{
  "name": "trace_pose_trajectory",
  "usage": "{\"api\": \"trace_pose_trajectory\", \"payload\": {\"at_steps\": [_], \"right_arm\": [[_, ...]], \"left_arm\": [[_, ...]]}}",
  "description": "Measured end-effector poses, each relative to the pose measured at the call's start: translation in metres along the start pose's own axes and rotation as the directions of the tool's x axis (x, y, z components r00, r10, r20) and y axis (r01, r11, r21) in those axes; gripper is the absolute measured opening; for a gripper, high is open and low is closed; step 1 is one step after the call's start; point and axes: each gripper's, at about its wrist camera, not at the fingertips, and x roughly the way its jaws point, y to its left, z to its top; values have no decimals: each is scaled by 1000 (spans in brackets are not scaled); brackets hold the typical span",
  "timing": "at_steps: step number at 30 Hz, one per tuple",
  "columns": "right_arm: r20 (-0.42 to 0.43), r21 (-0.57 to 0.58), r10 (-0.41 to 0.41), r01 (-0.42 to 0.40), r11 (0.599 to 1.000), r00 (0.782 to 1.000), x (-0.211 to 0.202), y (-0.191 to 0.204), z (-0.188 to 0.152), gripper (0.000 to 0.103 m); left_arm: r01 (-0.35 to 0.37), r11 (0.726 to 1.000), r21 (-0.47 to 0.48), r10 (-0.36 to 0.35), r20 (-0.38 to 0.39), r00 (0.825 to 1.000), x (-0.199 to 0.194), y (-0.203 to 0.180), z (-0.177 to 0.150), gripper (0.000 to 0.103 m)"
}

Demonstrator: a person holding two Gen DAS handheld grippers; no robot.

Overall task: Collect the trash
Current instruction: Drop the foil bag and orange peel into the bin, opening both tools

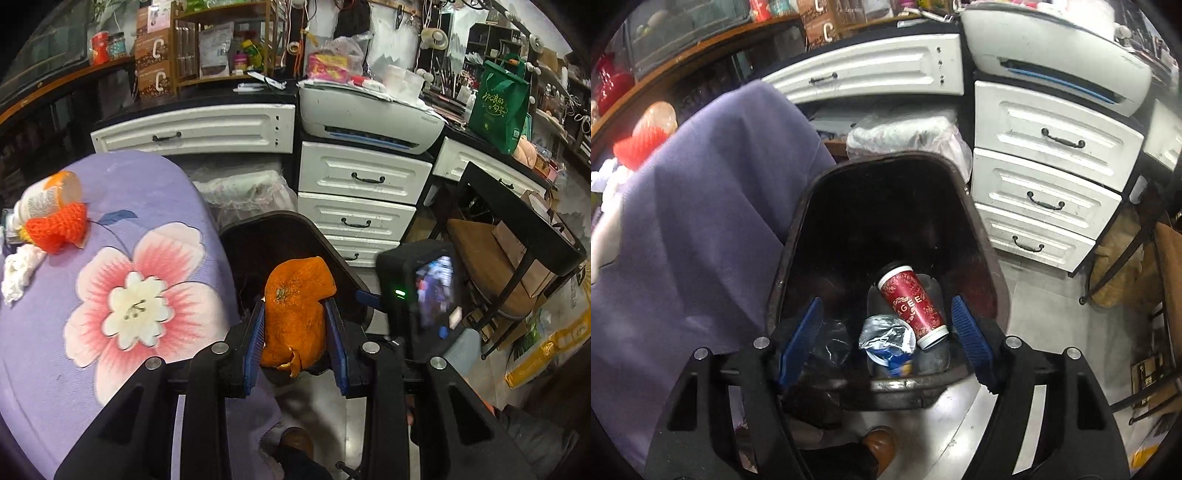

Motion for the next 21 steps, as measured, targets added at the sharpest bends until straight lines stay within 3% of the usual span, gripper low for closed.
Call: {"api": "trace_pose_trajectory", "payload": {"at_steps": [10,21], "right_arm": [[95,-42,-109,113,993,989,-69,-24,-28,75],[76,34,-172,170,985,982,-110,-57,-69,75]], "left_arm": [[17,1000,9,-16,-92,996,50,-22,9,31],[-30,999,41,37,-193,980,111,-41,7,31]]}}
